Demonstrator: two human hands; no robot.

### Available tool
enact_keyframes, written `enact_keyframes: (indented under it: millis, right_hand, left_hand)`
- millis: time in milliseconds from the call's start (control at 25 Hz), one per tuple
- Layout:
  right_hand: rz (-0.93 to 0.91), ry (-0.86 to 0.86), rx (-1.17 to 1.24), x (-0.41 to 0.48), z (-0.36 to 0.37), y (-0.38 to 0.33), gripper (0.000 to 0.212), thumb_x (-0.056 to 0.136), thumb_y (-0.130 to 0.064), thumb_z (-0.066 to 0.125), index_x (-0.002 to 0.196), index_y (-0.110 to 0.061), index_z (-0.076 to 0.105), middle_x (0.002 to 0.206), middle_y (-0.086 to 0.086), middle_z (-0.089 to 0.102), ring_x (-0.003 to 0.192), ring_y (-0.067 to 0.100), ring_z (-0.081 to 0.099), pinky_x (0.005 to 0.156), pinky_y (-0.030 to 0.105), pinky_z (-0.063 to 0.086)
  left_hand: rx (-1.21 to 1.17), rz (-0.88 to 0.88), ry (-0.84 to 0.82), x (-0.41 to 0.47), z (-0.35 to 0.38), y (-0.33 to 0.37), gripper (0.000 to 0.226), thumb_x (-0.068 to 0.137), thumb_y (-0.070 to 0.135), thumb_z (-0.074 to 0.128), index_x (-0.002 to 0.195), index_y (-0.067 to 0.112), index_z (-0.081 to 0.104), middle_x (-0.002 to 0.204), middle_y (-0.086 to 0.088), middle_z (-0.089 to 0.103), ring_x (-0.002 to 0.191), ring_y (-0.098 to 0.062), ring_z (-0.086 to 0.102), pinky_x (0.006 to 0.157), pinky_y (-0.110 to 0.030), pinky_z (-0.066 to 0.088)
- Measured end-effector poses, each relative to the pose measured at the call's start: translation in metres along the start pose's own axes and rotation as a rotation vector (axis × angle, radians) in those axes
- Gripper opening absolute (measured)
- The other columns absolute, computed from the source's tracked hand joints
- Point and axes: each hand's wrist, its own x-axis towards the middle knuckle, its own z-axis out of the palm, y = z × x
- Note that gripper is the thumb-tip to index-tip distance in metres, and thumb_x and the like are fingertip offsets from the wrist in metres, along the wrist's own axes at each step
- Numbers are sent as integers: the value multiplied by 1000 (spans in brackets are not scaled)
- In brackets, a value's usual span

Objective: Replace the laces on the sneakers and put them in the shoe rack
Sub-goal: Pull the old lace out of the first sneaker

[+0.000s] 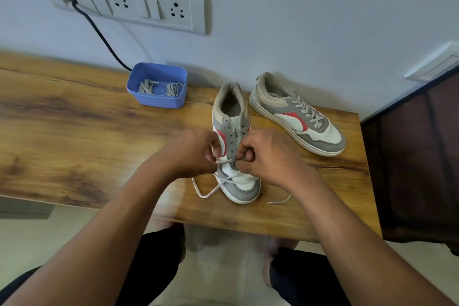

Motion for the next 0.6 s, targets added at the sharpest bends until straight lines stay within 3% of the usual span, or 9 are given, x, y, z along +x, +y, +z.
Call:
enact_keyframes:
  millis: [80, 200, 320, 440, 600]
  right_hand:
    - [-4, -4, -10, 0, 3, 2, 12, 81, -28, 85, 84, -30, 74, 77, -13, 62, 69, 3, 58, 62, 26, 43]
    - [-30, 29, -16, -1, 4, 6, 11, 83, -27, 82, 88, -30, 72, 84, -12, 60, 72, 4, 58, 62, 25, 42]
    - [-64, 66, -112, 0, 7, 5, 17, 85, -31, 78, 82, -27, 63, 85, -11, 57, 73, 12, 56, 61, 30, 40]
    - [-109, 42, -148, -1, 6, 4, 19, 86, -34, 74, 79, -27, 57, 85, -10, 54, 72, 13, 52, 59, 29, 35]
    - [-71, 36, 132, -8, -4, 23, 12, 78, -20, 79, 79, -22, 68, 82, -9, 59, 70, 11, 60, 62, 39, 55]
  left_hand:
    - [-63, 101, 86, -2, -1, 1, 21, 77, 14, 71, 89, 30, 66, 79, 13, 70, 73, 0, 63, 73, -37, 58]
    - [-88, 236, 246, 2, 3, 7, 24, 85, 14, 62, 99, 33, 64, 83, 14, 69, 70, -5, 62, 68, -36, 56]
    - [-28, 288, 222, 8, 13, 6, 33, 89, 19, 63, 117, 35, 64, 86, 11, 68, 76, -9, 63, 70, -36, 56]
    - [37, 272, 233, 13, 20, 3, 31, 90, 21, 69, 118, 33, 63, 89, 9, 66, 82, -14, 63, 71, -40, 56]
    - [4, 245, 253, 17, 18, 5, 24, 90, 16, 71, 106, 33, 65, 83, 15, 60, 82, -12, 61, 64, -30, 49]
